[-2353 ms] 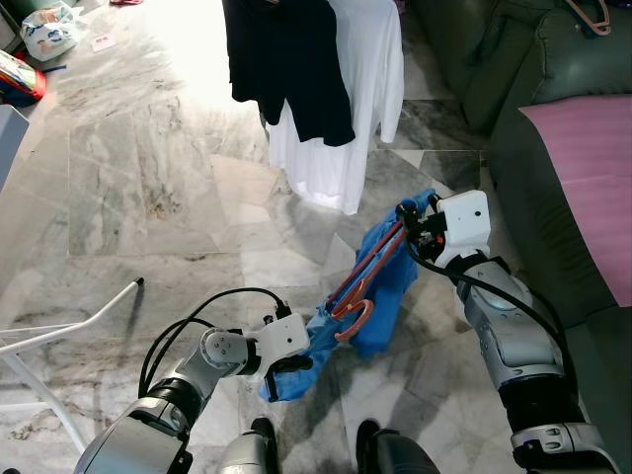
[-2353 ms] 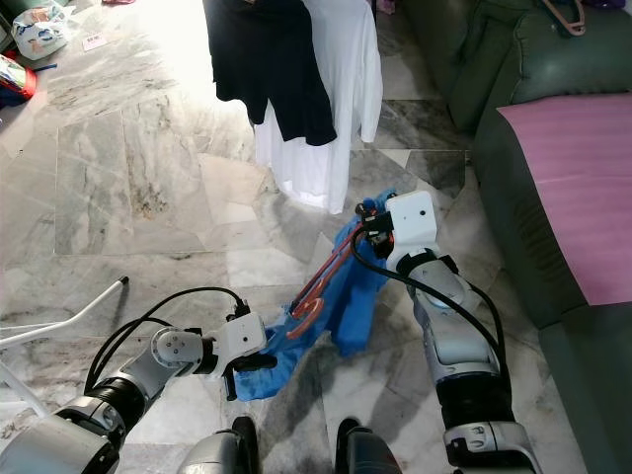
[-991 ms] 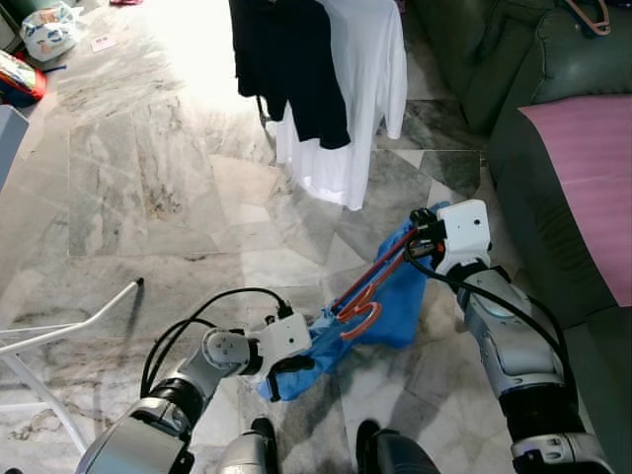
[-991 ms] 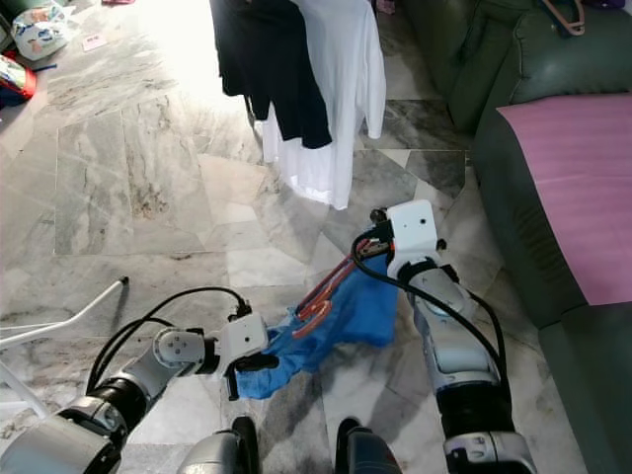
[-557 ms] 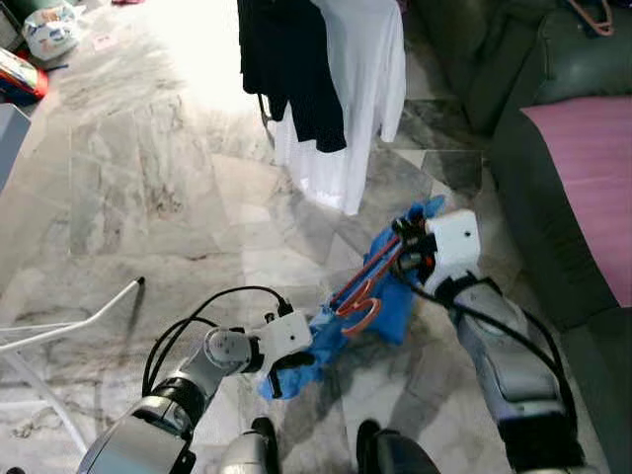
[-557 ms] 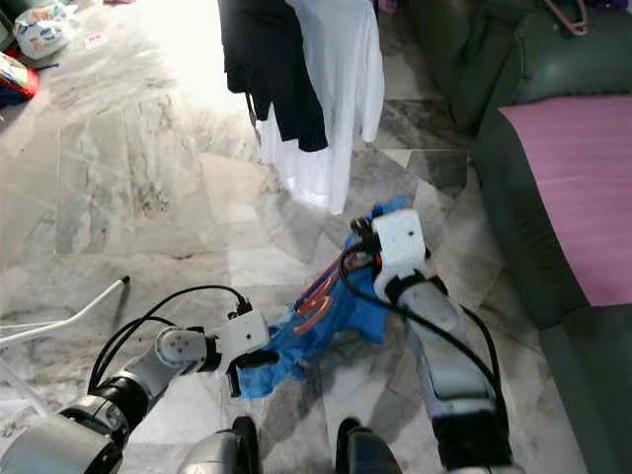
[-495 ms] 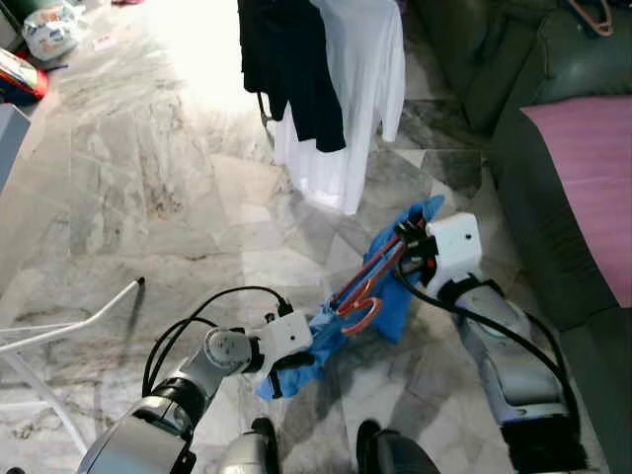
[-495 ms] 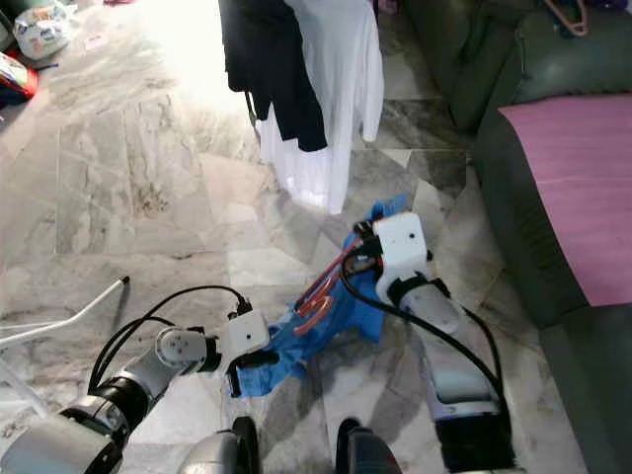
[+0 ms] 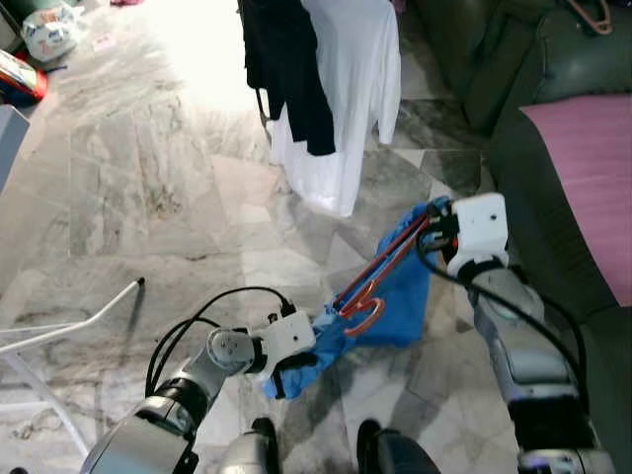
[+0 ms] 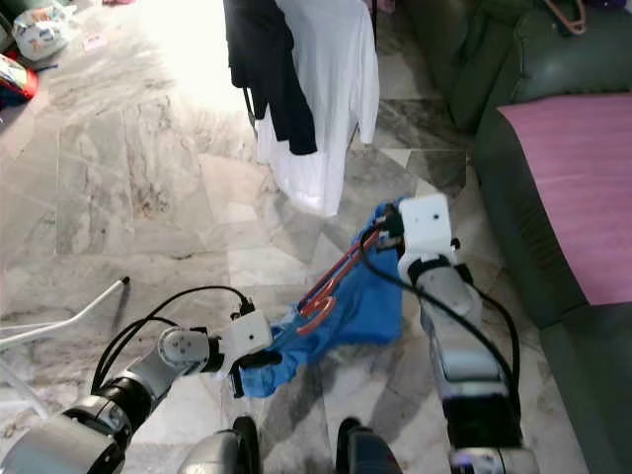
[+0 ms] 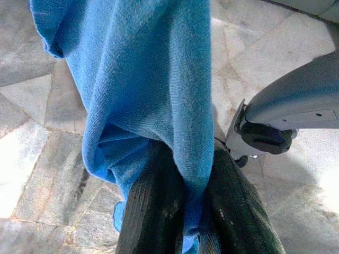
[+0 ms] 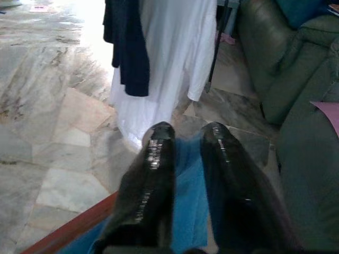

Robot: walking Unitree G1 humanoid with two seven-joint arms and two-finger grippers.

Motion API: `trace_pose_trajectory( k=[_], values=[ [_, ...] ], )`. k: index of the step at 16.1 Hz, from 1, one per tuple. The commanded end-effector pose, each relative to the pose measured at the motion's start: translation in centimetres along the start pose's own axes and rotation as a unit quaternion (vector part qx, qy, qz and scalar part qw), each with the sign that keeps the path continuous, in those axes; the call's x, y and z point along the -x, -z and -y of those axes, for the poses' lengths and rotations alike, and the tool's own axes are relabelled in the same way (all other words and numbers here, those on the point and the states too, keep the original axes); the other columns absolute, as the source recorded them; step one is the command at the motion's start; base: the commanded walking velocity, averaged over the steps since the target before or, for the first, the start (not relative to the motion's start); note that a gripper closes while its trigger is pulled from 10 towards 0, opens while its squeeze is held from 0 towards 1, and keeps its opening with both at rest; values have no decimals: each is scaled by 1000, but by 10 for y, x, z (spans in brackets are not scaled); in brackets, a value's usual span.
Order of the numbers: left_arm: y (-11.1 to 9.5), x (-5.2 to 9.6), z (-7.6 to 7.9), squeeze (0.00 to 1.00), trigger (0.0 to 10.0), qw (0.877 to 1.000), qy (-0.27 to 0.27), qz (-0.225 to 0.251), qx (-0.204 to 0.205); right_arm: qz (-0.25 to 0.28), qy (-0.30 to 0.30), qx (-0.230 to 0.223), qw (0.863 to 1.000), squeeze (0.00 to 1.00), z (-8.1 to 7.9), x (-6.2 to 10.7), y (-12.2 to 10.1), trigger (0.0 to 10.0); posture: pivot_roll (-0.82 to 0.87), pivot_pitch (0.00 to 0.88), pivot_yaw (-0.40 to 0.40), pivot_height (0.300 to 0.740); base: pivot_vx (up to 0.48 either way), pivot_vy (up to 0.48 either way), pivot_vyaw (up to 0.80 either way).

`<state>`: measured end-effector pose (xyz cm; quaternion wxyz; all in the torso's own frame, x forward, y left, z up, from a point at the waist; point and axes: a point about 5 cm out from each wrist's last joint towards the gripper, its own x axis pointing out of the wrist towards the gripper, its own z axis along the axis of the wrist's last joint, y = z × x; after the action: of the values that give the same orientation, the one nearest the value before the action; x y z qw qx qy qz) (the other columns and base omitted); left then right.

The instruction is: Hang hanger

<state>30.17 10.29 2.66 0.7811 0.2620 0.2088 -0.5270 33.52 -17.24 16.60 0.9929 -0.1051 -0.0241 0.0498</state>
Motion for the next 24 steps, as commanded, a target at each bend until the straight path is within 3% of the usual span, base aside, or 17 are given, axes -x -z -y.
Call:
trace_pose_trajectory(
  k=[1,7,9,10,11,13,14,24],
  values=[
    [0,1,0,0,10000,1000,2,2,-5,-15,4,-11,1000,1000,0,-1,5,10000,-62,282,87,740,0,0,0],
    [-2,-1,2,0,10000,1000,6,8,-4,-58,-9,-62,996,1000,-7,-14,17,10000,-59,275,78,740,0,0,0],
    [-3,-2,2,0,10000,1000,7,10,-5,-68,-14,-75,995,1000,-10,-18,19,0,-61,272,75,740,0,0,0],
    [-3,-2,2,0,10000,1000,8,10,-5,-68,-16,-76,995,1000,-11,-19,19,0,-61,272,75,740,0,0,0],
    [-3,-2,2,0,10000,1000,8,11,-5,-72,-18,-76,994,863,-12,-20,20,0,-62,273,74,740,0,0,0],
    [-3,-3,3,0,10000,1000,7,12,-4,-72,-22,-77,994,35,-14,-21,21,0,-62,274,72,740,0,0,0],
    [-3,-2,3,0,10000,1000,7,12,-4,-72,-22,-77,994,0,-14,-21,21,0,-62,274,72,740,0,0,0],
    [-3,-3,3,0,10000,1000,5,11,-1,-77,-7,-73,994,0,-7,-18,26,0,-68,276,68,740,0,0,0]
  ],
)
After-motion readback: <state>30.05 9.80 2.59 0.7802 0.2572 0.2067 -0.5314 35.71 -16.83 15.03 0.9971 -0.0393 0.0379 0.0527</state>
